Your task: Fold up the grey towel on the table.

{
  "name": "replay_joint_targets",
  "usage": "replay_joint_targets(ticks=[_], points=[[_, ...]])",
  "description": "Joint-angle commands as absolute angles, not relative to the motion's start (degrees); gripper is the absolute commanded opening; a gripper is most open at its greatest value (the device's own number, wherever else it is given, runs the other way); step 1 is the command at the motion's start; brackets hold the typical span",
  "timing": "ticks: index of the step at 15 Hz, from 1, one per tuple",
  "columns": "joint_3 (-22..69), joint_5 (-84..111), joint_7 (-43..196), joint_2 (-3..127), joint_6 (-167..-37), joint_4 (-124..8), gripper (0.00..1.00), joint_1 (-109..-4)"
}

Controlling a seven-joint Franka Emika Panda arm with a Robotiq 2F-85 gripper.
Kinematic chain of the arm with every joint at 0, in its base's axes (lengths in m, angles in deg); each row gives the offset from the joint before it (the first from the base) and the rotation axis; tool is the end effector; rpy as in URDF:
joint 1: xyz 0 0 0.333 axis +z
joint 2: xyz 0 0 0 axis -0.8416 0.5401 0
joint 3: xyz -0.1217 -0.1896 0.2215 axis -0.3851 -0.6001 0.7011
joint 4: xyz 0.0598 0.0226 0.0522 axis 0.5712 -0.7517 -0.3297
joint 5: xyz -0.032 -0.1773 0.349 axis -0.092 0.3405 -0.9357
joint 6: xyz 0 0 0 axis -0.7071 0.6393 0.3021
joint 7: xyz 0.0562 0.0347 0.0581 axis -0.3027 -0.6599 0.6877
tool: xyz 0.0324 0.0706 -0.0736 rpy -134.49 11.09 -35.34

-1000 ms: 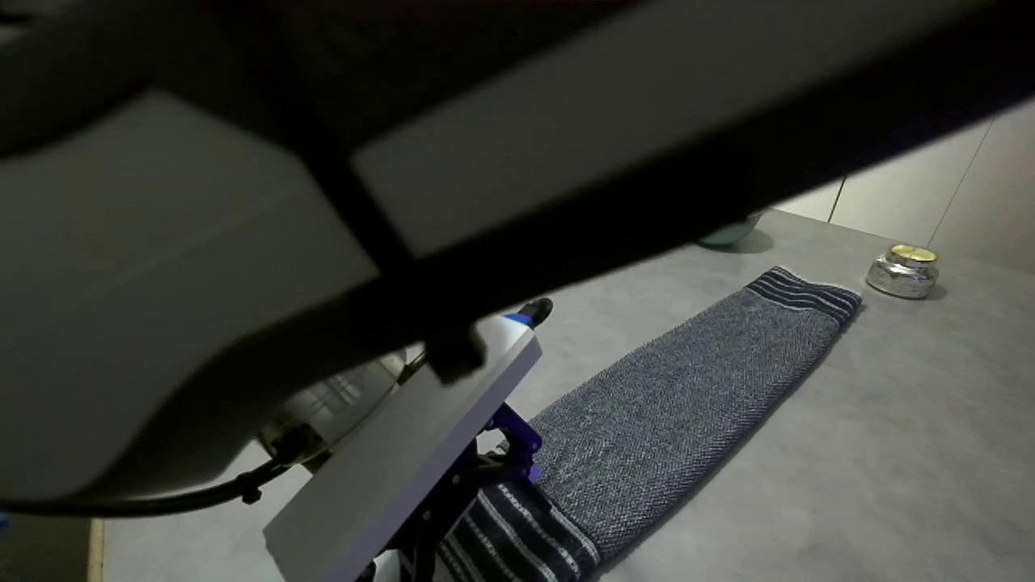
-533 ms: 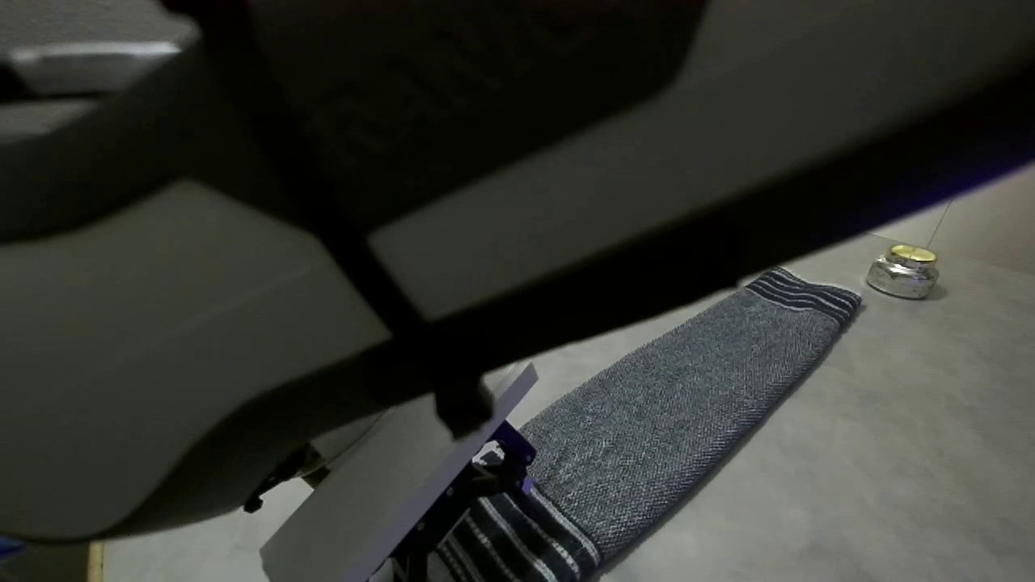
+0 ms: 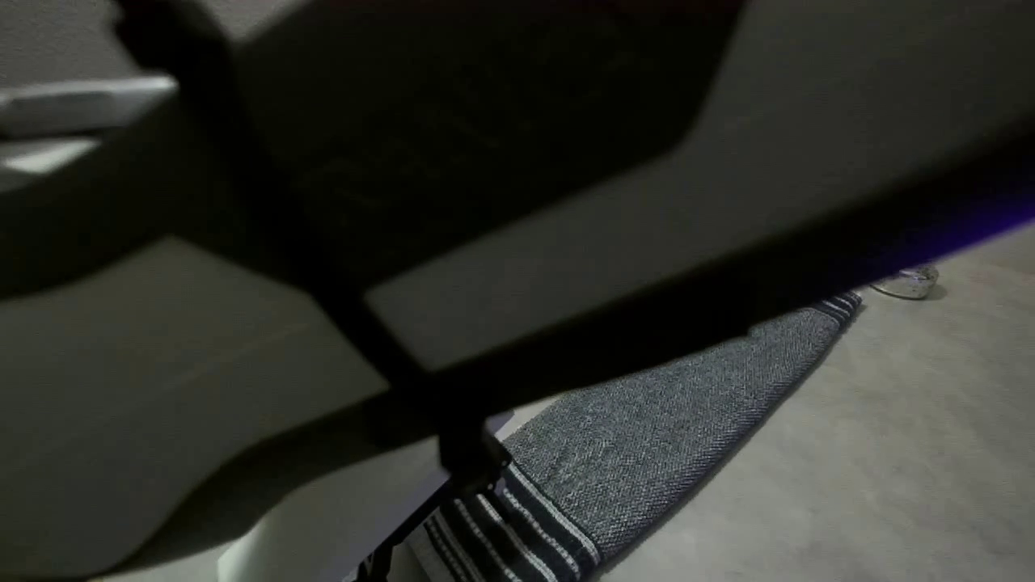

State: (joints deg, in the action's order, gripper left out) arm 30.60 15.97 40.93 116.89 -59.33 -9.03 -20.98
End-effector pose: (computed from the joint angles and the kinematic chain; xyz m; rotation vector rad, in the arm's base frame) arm 0.5960 0.4538 0.1369 2.8310 -0.0145 -0.3998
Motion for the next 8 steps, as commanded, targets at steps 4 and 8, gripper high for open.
replay_joint_targets(ticks=[4, 8], points=[[28.88, 16.85, 35.62, 116.23, -59.71, -11.2, 1.0, -20.0], [28.77, 16.84, 33.61, 116.03, -58.85, -11.52, 0.94, -19.89]])
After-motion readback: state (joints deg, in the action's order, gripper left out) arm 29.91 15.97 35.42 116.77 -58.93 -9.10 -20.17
